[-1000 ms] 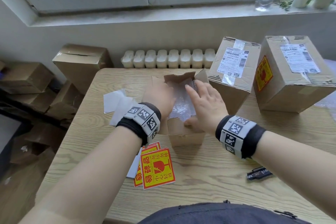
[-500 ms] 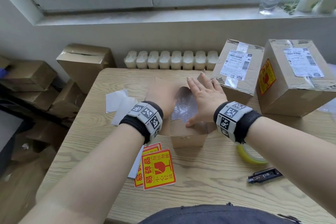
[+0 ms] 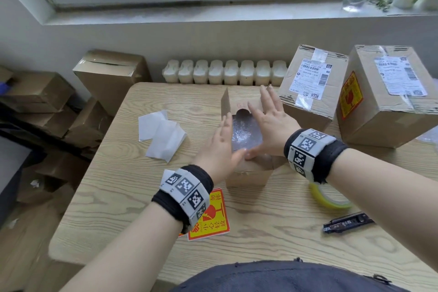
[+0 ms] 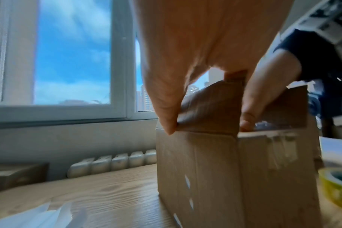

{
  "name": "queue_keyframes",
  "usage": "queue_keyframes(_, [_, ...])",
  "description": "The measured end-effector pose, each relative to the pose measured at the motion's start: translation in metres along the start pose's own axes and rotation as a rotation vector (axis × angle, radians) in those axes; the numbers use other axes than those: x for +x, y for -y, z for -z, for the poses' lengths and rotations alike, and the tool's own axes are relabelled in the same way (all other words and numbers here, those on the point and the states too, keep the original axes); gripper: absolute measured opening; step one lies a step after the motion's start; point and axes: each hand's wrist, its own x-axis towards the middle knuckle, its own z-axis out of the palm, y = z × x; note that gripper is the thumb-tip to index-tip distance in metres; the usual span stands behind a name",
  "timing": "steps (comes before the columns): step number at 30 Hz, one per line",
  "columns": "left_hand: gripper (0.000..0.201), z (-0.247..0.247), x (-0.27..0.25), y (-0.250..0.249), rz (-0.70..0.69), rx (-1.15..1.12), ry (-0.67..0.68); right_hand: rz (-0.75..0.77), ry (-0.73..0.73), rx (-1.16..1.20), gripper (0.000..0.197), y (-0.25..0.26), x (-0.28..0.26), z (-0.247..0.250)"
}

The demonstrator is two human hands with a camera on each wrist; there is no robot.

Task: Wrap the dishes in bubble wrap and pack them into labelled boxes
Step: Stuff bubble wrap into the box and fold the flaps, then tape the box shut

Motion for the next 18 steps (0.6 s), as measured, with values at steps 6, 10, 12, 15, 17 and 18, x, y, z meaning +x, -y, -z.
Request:
queue_keyframes(6, [0.098,-0.021,-0.002,0.010,-0.044,0.305,0.158,-0.124,-0.034,0.411,0.125,0.011,-0.016,-0.013])
queue_keyframes(10, [0.105,-0.026,-0.002,0.016,-0.064,0.407,0.151,-0.038,-0.144,0.614,0.105,0.014,-0.024,-0.017])
queue_keyframes(12, [0.106,-0.029,-0.001,0.017,-0.050,0.445,0.145,0.035,-0.061,0.571,0.095,0.018,-0.028,-0.020])
queue_keyframes(15, [0.106,-0.033,-0.001,0.015,-0.029,0.438,0.139,0.072,0.051,0.280,0.088,0.021,-0.030,-0.034])
queue_keyframes(17, [0.102,-0.035,0.000,0.014,-0.036,0.441,0.122,0.073,0.058,0.208,0.089,0.018,-0.029,-0.043])
queue_keyframes(18, [0.099,-0.036,0.000,0.014,-0.040,0.441,0.115,0.081,0.055,0.195,0.094,0.017,-0.029,-0.046])
